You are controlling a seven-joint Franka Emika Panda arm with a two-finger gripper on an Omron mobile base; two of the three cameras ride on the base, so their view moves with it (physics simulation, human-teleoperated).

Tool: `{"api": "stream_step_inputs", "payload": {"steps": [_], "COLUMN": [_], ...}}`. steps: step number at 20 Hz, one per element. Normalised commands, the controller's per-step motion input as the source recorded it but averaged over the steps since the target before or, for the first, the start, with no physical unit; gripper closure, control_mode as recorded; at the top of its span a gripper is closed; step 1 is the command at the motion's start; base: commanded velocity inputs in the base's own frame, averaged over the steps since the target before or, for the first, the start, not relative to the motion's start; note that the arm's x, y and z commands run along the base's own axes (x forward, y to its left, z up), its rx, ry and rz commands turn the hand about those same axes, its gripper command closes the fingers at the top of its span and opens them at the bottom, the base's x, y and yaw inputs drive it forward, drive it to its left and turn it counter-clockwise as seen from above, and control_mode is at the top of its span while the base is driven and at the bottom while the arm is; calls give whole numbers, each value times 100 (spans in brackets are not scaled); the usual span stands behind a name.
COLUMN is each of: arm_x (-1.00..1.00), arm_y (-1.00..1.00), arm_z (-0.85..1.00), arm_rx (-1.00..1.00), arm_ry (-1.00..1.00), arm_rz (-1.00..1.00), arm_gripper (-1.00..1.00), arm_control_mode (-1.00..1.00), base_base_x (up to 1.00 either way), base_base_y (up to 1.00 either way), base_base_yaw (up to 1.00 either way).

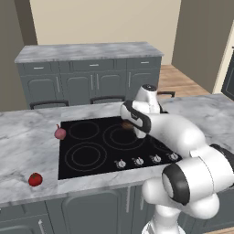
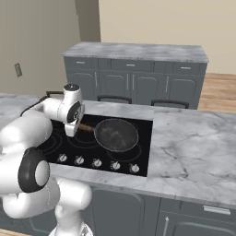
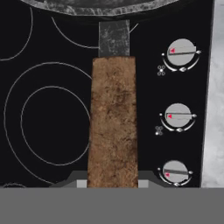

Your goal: Place the pan on the front right burner on the stove. Then place the tomato and the onion in the pan and turn on the front right burner.

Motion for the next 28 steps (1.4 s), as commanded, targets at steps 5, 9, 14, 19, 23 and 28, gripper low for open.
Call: {"api": "stream_step_inputs", "payload": {"steps": [5, 9, 14, 19, 23, 28], "arm_x": [11, 15, 24, 36, 36, 33], "arm_y": [-18, -16, -16, -7, 0, 0], "arm_z": [-41, -40, -29, -21, -18, -23], "arm_rx": [0, 0, 0, 0, 0, -1], "arm_ry": [6, 5, 4, 4, 4, 5], "arm_rz": [0, 0, 0, 0, 0, 0], "arm_gripper": [100, 100, 100, 100, 100, 100], "arm_control_mode": [-100, -100, -100, -100, -100, -100], "base_base_x": [0, 0, 0, 0, 0, 0], "base_base_y": [0, 0, 0, 0, 0, 0], "base_base_yaw": [0, 0, 0, 0, 0, 0]}}
